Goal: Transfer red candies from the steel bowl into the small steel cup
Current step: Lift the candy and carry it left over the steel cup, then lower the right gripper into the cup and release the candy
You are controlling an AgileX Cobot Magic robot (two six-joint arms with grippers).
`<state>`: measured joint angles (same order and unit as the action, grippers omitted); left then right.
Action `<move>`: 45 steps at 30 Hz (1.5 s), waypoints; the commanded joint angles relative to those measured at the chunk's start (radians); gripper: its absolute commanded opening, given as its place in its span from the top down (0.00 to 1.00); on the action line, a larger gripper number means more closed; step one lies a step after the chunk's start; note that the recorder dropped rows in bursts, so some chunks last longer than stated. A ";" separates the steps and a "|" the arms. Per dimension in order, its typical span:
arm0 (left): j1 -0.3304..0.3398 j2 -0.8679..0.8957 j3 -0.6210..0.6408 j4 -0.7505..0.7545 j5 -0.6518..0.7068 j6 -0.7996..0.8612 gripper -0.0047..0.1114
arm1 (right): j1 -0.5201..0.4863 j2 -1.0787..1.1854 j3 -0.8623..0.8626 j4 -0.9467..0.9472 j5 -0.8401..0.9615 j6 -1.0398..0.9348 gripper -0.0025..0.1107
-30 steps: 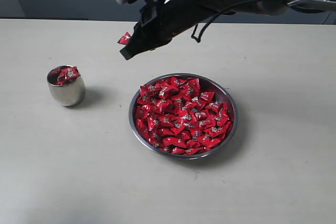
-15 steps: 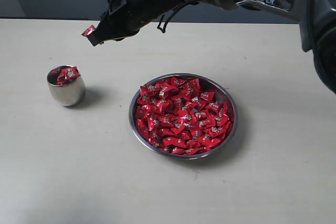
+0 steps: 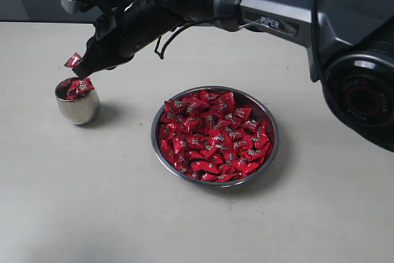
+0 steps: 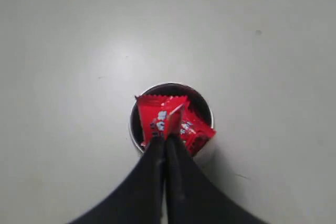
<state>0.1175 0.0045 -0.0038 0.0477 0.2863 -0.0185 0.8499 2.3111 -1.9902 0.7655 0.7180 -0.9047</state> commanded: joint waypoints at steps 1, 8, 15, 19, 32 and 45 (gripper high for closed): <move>0.001 -0.004 0.004 -0.002 -0.002 -0.001 0.96 | 0.013 0.022 -0.017 0.001 0.005 -0.012 0.98; 0.001 -0.004 0.004 -0.002 -0.002 -0.001 0.96 | 0.030 0.043 -0.067 0.011 -0.009 -0.012 0.98; 0.001 -0.004 0.004 -0.002 -0.002 -0.001 0.96 | 0.030 0.058 -0.079 0.018 -0.017 -0.012 0.98; 0.001 -0.004 0.004 -0.002 -0.002 -0.001 0.96 | 0.030 0.067 -0.079 0.020 -0.021 -0.012 0.98; 0.001 -0.004 0.004 -0.002 -0.002 -0.001 0.96 | 0.047 0.100 -0.079 0.032 -0.059 -0.012 0.98; 0.001 -0.004 0.004 -0.002 -0.002 -0.001 0.96 | 0.047 0.106 -0.079 0.030 -0.099 -0.012 0.98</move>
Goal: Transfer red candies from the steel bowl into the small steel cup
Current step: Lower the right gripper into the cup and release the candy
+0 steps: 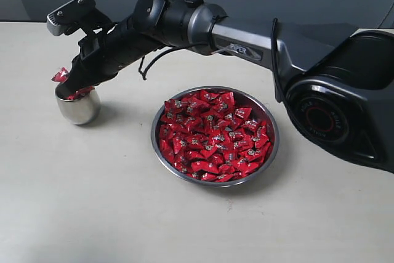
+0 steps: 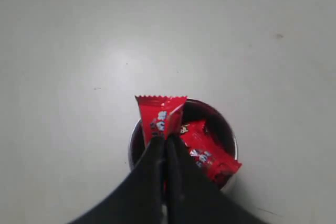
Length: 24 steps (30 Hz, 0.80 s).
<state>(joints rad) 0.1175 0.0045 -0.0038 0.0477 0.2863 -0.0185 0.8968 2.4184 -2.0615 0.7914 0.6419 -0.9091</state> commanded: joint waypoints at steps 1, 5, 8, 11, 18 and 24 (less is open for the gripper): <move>0.001 -0.004 0.004 -0.002 -0.002 -0.001 0.96 | 0.000 -0.001 -0.007 0.002 -0.025 -0.007 0.98; 0.001 -0.004 0.004 -0.002 -0.002 -0.001 0.96 | 0.000 -0.001 -0.009 -0.002 0.000 -0.007 0.98; 0.001 -0.004 0.004 -0.002 -0.002 -0.001 0.96 | 0.000 -0.004 -0.020 -0.002 0.015 -0.007 0.80; 0.001 -0.004 0.004 -0.002 -0.002 -0.001 0.96 | 0.000 -0.005 -0.020 0.001 0.011 -0.007 0.64; 0.001 -0.004 0.004 -0.002 -0.002 -0.001 0.96 | 0.000 -0.010 -0.020 0.002 0.001 -0.007 0.66; 0.001 -0.004 0.004 -0.002 -0.002 -0.001 0.96 | 0.000 -0.030 -0.020 -0.009 0.002 -0.007 0.66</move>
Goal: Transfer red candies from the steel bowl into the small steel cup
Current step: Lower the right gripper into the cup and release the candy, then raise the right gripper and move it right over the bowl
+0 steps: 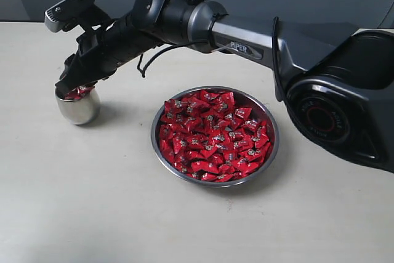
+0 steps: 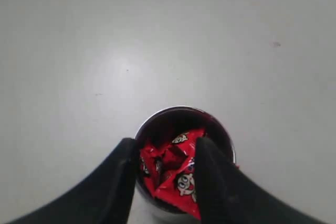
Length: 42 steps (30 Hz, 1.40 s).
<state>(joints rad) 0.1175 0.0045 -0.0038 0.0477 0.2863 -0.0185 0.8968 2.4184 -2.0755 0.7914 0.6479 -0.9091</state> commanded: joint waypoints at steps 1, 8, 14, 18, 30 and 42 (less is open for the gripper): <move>0.001 -0.004 0.004 -0.002 -0.002 -0.001 0.96 | 0.000 -0.031 -0.006 -0.011 -0.001 -0.007 0.66; 0.001 -0.004 0.004 -0.002 -0.002 -0.001 0.96 | 0.000 -0.072 -0.006 -0.054 0.000 0.026 0.66; 0.001 -0.004 0.004 -0.002 -0.002 -0.001 0.96 | 0.000 -0.121 -0.006 -0.054 -0.006 0.030 0.71; 0.001 -0.004 0.004 -0.002 -0.002 -0.001 0.96 | 0.000 -0.148 -0.006 -0.070 0.001 0.030 0.97; 0.001 -0.004 0.004 -0.002 -0.002 -0.001 0.96 | -0.001 -0.197 -0.003 -0.185 0.061 0.144 0.98; 0.001 -0.004 0.004 -0.002 -0.002 -0.001 0.96 | -0.045 -0.245 -0.003 -0.188 0.099 0.182 0.98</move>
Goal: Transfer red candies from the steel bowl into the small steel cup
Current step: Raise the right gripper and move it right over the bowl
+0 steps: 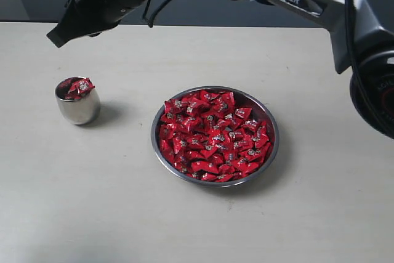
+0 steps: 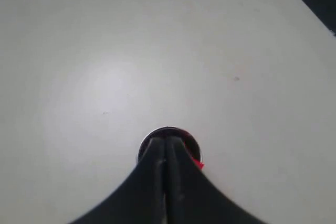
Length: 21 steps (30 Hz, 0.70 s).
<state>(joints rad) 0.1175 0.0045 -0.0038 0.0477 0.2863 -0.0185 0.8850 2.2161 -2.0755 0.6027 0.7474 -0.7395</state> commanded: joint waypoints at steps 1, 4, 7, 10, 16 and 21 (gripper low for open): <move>0.001 -0.004 0.004 -0.002 -0.002 -0.001 0.96 | -0.041 -0.052 -0.003 0.001 -0.006 0.019 0.98; 0.001 -0.004 0.004 -0.002 -0.002 -0.001 0.96 | -0.068 -0.076 0.005 0.011 -0.012 0.034 0.98; 0.001 -0.004 0.004 -0.002 -0.002 -0.001 0.96 | -0.083 -0.118 0.086 0.011 -0.055 0.037 0.98; 0.001 -0.004 0.004 -0.002 -0.002 -0.001 0.96 | -0.088 -0.193 0.244 0.015 -0.173 0.034 0.98; 0.001 -0.004 0.004 -0.002 -0.002 -0.001 0.96 | -0.108 -0.379 0.644 0.093 -0.432 -0.091 0.98; 0.001 -0.004 0.004 -0.002 -0.002 -0.001 0.96 | -0.179 -0.500 0.885 0.136 -0.485 -0.133 0.98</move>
<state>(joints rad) 0.1175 0.0045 -0.0038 0.0477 0.2863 -0.0185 0.7512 1.7858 -1.3090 0.7134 0.3184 -0.8457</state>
